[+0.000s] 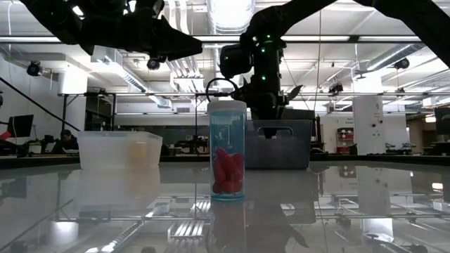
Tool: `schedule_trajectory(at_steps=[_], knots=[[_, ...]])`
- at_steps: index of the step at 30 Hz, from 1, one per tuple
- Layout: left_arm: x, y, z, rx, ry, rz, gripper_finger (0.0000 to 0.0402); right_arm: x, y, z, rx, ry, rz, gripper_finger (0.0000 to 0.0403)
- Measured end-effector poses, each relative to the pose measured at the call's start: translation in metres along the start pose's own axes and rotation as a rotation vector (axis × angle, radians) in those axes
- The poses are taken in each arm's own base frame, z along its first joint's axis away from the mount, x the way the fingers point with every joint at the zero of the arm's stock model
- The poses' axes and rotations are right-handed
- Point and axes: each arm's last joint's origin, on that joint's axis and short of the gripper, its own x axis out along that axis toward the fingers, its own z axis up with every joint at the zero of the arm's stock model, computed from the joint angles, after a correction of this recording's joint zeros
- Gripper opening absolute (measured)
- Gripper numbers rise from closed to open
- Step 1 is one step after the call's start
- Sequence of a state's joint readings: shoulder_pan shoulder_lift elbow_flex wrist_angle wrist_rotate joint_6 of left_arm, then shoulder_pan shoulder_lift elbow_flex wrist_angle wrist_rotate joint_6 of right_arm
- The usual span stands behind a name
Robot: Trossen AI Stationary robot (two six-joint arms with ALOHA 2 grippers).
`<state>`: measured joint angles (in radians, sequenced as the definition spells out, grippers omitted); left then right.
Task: Pick and place medicine bottles into bin by pill shape (circle, oval)
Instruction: Put the bottom center blue pill bottle into the transparent bin
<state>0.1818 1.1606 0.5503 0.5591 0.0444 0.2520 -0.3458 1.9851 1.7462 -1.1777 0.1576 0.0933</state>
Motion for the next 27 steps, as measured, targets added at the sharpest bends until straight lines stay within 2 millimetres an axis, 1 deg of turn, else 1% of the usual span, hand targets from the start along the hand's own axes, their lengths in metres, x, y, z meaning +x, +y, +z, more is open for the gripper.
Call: schedule_trajectory(at_steps=[8, 14, 20, 27], knots=[[0.0, 0.0, 0.0, 0.0, 0.0, 0.0, 0.0272, -0.021, -0.004, -0.008, 0.027, -0.022, 0.001, 0.016], [0.0, 0.0, 0.0, 0.0, 0.0, 0.0, 0.0272, -0.048, -0.004, -0.021, 0.075, -0.047, 0.007, 0.016], [0.0, 0.0, 0.0, -0.003, 0.0, 0.0, 0.0272, -0.081, 0.014, -0.035, 0.047, -0.14, 0.03, 0.016], [0.0, 0.0, 0.0, -0.003, 0.0, 0.0, 0.0272, -0.111, 0.047, -0.054, -0.022, -0.238, 0.068, 0.016]])
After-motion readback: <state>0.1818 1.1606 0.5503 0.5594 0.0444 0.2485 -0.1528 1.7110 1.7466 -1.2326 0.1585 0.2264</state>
